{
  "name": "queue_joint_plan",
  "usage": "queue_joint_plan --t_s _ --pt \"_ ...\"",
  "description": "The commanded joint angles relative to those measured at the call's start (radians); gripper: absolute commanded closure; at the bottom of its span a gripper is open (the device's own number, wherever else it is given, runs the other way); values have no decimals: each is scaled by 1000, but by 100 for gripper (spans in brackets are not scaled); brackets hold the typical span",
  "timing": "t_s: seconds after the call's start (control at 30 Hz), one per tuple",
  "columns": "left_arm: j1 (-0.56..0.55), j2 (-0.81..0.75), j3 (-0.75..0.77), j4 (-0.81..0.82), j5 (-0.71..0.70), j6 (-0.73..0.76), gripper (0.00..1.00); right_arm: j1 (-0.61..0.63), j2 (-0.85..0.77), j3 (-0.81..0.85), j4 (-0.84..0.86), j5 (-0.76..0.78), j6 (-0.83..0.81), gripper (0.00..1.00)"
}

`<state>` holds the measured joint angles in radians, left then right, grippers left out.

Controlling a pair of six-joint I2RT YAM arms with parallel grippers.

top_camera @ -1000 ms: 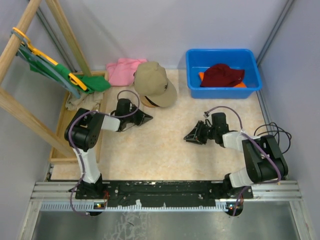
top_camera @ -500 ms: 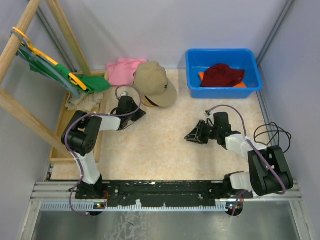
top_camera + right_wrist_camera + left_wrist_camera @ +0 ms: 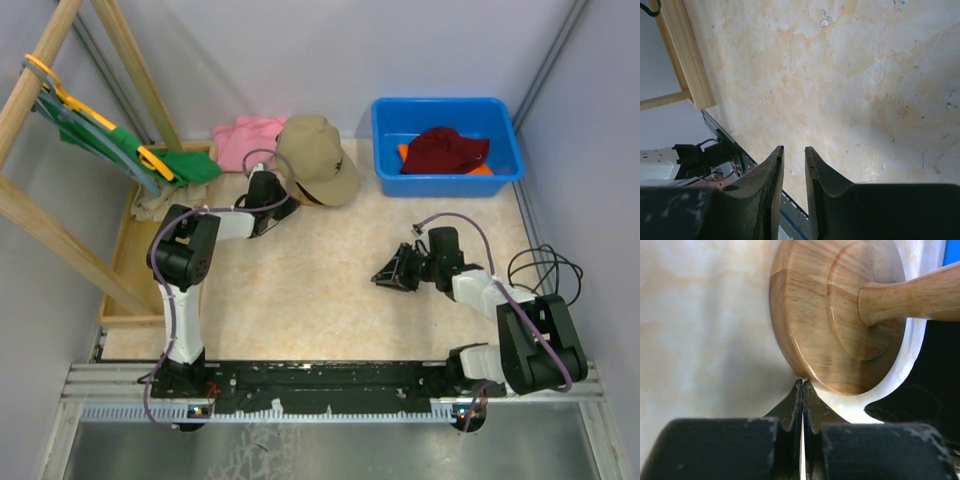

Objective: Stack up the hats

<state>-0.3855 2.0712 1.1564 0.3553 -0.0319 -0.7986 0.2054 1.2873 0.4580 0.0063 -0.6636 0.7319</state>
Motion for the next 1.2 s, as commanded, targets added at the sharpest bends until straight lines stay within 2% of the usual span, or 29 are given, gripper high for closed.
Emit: queue_joint_plan --t_s 0.0,0.27,0.43,0.57,0.83,0.93,1.03,1.1,1.17 --pt "-1 101 110 -64 51 27 100 -21 -7 18 4 -1 -25 76" --pt "4 237 335 -138 76 39 100 -35 11 34 -3 -2 -37 76" --pt "21 257 397 -162 48 42 100 -40 24 55 -23 -1 -57 76" --pt "25 175 326 -160 12 53 100 -40 36 87 -38 -6 -74 76" --pt "28 -89 23 -114 -25 50 100 -40 -16 172 -134 32 -128 76" --pt "23 -191 -50 -139 17 40 100 -40 -78 246 -243 87 -182 76" --pt "4 -287 -73 -210 119 47 100 -40 -153 368 -389 190 -248 75" --pt "-19 -364 -88 -249 179 73 95 -40 -189 474 -496 269 -291 70" --pt "-57 -430 -96 -284 212 108 81 -41 -222 592 -593 371 -310 62"
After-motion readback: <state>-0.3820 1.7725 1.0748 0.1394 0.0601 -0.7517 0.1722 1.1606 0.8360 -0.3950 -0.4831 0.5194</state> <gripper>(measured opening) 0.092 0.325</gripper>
